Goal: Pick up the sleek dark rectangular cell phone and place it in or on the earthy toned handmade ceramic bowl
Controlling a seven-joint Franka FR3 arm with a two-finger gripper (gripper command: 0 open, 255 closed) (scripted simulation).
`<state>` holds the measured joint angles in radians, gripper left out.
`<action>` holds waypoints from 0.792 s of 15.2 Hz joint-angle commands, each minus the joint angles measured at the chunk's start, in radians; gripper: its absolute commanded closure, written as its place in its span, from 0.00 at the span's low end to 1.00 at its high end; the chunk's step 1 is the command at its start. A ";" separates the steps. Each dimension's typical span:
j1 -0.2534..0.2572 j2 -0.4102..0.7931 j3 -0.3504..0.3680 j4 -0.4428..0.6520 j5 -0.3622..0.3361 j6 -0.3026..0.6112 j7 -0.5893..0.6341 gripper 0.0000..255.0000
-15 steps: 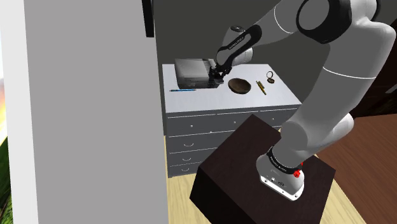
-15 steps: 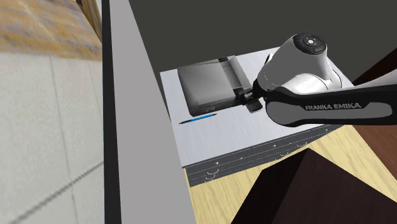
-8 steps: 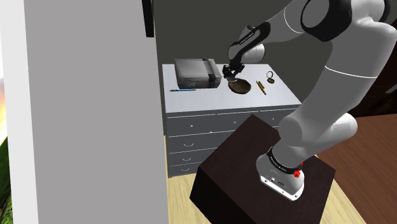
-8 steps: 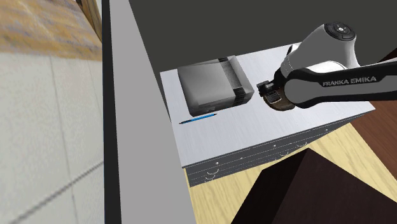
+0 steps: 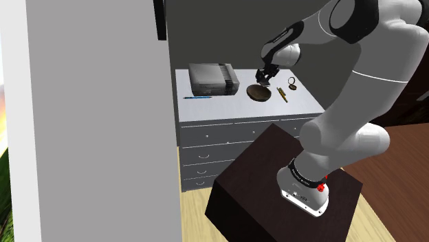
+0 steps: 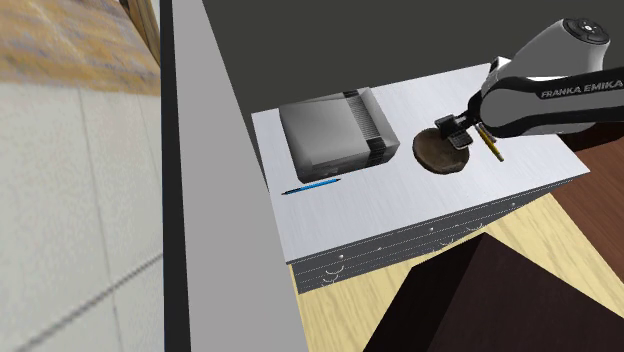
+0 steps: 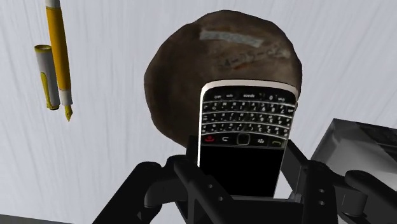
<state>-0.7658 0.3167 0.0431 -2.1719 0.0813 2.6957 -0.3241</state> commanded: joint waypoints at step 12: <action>-0.015 0.150 0.007 0.016 0.014 0.133 -0.033 1.00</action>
<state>-0.7798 0.4578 0.0485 -2.1513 0.0935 2.8145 -0.3543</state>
